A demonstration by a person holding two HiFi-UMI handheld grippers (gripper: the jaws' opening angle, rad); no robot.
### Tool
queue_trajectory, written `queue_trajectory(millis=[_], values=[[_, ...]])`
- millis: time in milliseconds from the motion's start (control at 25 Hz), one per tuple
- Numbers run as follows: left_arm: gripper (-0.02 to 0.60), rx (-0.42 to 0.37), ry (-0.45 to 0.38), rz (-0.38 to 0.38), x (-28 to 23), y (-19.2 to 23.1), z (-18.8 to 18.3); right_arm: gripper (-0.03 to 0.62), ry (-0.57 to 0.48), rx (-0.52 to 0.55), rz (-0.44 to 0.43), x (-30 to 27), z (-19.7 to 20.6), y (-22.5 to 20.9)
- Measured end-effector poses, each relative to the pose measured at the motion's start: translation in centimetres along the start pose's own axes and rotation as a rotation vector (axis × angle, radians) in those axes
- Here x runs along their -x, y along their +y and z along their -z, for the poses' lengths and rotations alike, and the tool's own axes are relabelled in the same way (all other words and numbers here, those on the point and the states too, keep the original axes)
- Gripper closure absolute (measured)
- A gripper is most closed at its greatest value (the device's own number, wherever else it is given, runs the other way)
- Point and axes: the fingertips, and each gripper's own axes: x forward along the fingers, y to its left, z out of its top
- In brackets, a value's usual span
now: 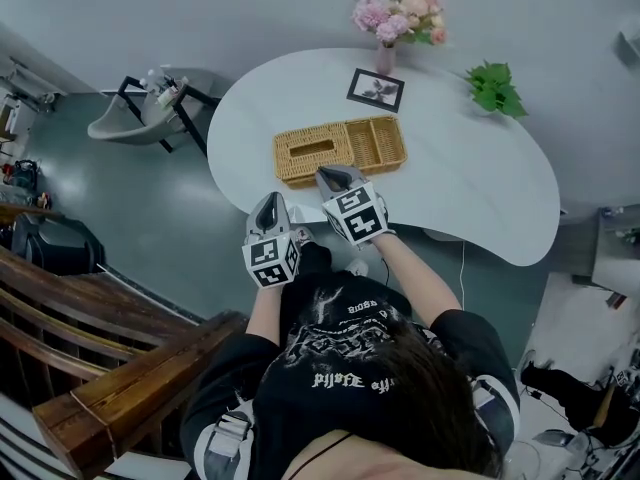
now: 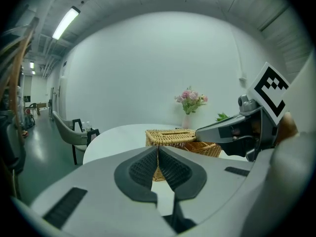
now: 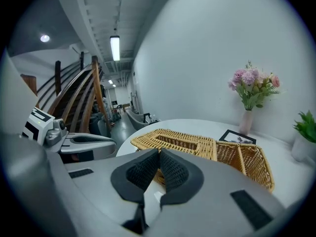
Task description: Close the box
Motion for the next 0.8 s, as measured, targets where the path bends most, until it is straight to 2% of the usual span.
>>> queue_trajectory(millis=[400, 680, 720, 800], values=[[0.557, -0.021, 0.024, 0.009, -0.2, 0.2, 0.3, 0.557, 0.049, -0.042, 0.007, -1.4, 2.9, 0.0], [0.555, -0.023, 0.036, 0.014, -0.4, 0.5, 0.6, 0.553, 0.019, -0.047, 0.014, -1.6, 3.2, 0.0], [0.555, -0.022, 0.035, 0.017, -0.4, 0.4, 0.6, 0.545, 0.011, -0.056, 0.007, -1.5, 3.2, 0.1], [0.555, -0.018, 0.029, 0.025, -0.5, 0.2, 0.6, 0.483, -0.012, -0.075, -0.008, -1.3, 3.2, 0.3]])
